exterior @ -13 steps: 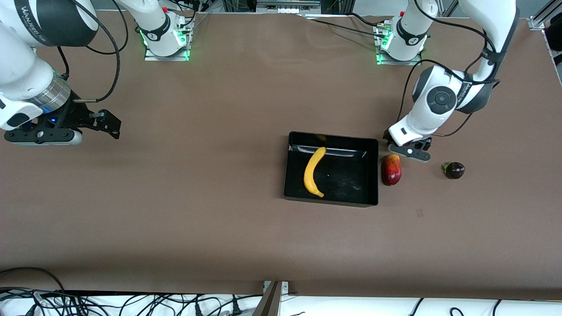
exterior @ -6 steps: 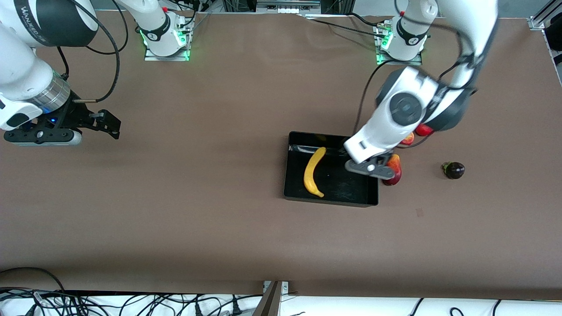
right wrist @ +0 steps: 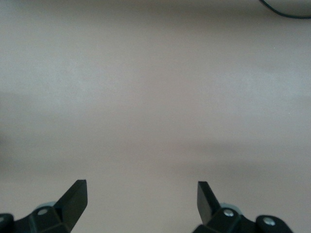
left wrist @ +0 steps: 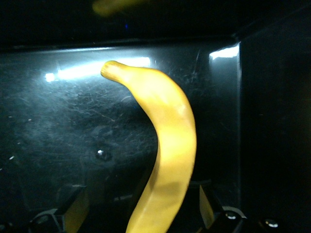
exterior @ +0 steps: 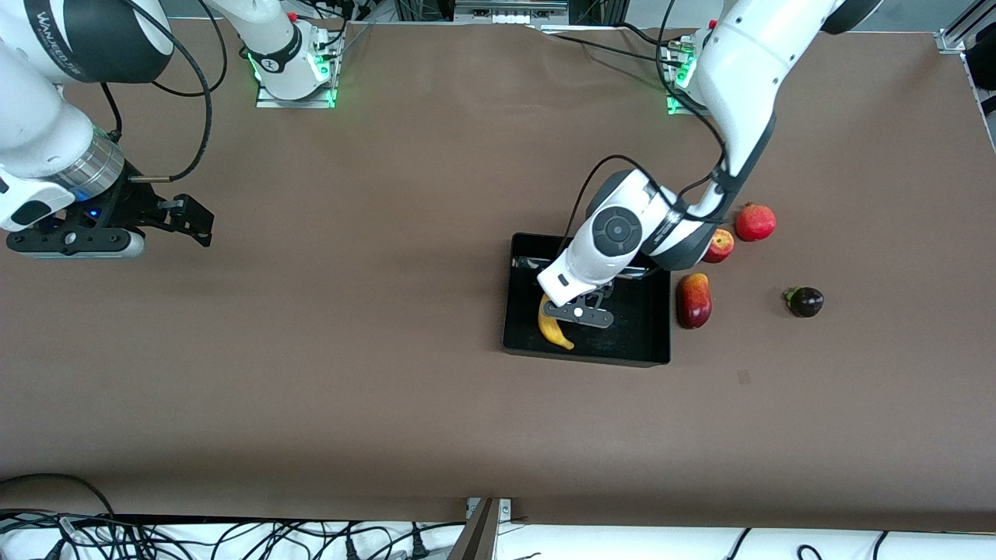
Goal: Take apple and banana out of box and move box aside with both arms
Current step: 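Grasp the yellow banana with the left gripper and lift it, then carry the banana out of the tray and lower it beside the mango, then release the banana with the left gripper while the right gripper approaches the tray, then raise the left gripper away while the right gripper reaches the tray rim, then grip the tray rim with the right gripper and slide it toward the right arm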
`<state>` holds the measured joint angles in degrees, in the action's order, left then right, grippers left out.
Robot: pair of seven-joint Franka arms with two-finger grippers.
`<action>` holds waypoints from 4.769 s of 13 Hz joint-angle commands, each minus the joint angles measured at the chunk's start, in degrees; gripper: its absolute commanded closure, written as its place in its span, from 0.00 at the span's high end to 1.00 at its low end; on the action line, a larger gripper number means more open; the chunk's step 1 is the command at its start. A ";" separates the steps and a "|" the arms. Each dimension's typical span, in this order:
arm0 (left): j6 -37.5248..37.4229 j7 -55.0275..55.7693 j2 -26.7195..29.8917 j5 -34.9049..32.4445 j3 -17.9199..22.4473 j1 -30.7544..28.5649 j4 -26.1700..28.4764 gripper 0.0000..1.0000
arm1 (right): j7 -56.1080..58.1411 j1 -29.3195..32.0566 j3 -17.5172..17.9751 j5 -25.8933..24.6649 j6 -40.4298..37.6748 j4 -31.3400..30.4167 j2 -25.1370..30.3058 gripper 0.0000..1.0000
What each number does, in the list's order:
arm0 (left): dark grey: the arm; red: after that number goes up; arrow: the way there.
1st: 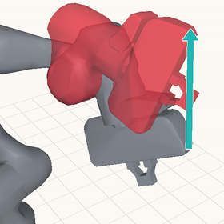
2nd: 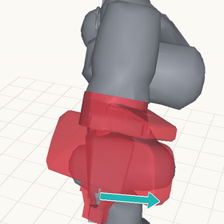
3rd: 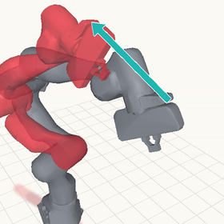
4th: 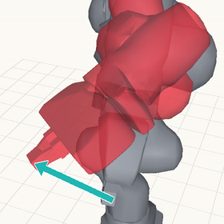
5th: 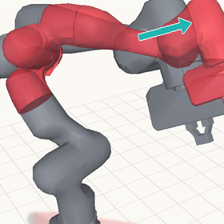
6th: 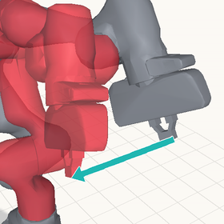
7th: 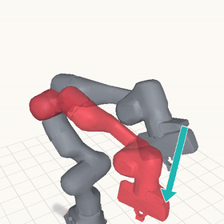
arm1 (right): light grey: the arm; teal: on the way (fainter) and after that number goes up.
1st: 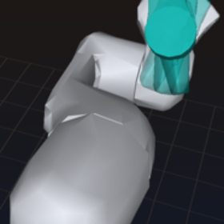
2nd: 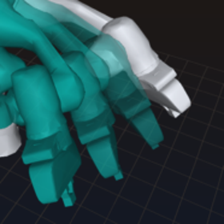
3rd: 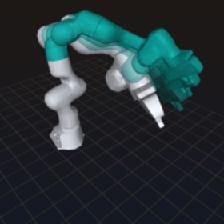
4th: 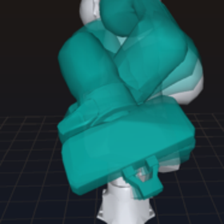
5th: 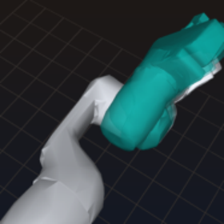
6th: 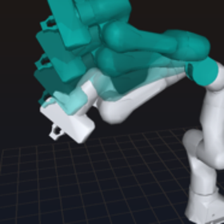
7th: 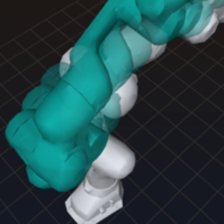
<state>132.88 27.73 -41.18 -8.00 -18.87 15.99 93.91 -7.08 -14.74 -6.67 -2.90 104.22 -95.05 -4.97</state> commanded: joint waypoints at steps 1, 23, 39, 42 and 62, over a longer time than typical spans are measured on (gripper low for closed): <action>3.59 2.94 -0.83 -2.11 0.50 1.15 0.91 1.00 | -0.65 0.67 0.61 -0.08 -0.16 0.83 -0.22 1.00; -17.39 -28.81 6.39 -3.16 1.20 -18.34 -7.60 0.00 | -0.48 0.06 0.96 -0.08 -0.42 0.92 -0.04 1.00; -9.87 -38.10 13.21 -11.62 -2.05 -30.49 3.49 1.00 | -21.70 -17.33 1.84 10.98 2.73 9.96 -17.95 1.00; -31.72 -36.18 14.29 -4.23 -4.34 -29.71 -11.58 1.00 | -32.96 -23.56 1.84 10.73 10.72 10.15 -23.05 1.00; -32.68 -29.05 41.62 6.33 21.33 -12.82 6.11 1.00 | -47.34 -34.13 0.35 7.21 31.66 10.50 -37.58 0.00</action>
<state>100.68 -2.32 -0.33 -0.35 2.48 3.01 99.38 -56.96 -49.08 -5.41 4.99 136.55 -85.28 -43.26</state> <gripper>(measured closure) 0.000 0.943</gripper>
